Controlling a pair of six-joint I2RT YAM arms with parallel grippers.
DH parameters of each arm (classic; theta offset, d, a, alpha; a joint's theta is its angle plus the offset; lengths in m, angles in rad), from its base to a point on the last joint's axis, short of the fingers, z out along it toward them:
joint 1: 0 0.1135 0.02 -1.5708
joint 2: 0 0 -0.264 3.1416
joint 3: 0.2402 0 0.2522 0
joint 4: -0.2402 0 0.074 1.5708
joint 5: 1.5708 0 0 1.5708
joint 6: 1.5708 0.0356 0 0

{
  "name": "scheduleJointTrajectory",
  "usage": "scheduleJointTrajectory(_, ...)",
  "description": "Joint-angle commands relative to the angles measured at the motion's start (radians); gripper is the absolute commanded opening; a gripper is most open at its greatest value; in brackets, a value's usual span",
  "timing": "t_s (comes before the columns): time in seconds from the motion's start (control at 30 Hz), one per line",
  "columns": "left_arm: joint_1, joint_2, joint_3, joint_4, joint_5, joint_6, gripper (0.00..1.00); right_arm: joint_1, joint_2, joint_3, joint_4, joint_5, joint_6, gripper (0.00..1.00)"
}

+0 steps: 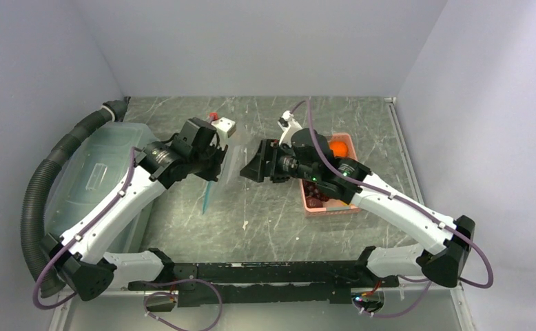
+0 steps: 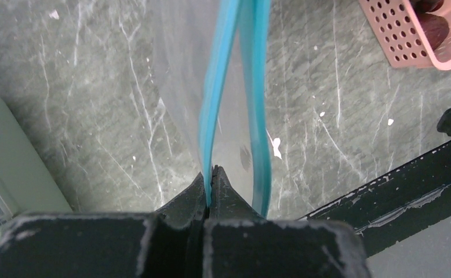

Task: Place the food in the zip-top bag and seal the zipper
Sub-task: Pick up the zipper food storage bag at the center of the board, then open the zipper of the food storage bag.

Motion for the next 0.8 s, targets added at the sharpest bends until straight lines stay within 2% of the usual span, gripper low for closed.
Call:
scheduleJointTrajectory(0.0, -0.01, 0.027, 0.055, -0.049, -0.009, -0.052, 0.0, 0.038, 0.03, 0.076, 0.047, 0.137, -0.02, 0.71)
scheduleJointTrajectory(0.17, -0.021, 0.05, 0.062, -0.058, 0.002, -0.081, 0.0, 0.058, 0.079, 0.088, 0.072, 0.191, -0.007, 0.69)
scheduleJointTrajectory(0.77, -0.028, 0.077, 0.082, -0.056, 0.046, -0.12, 0.0, 0.108, 0.188, 0.099, 0.169, 0.203, 0.044, 0.66)
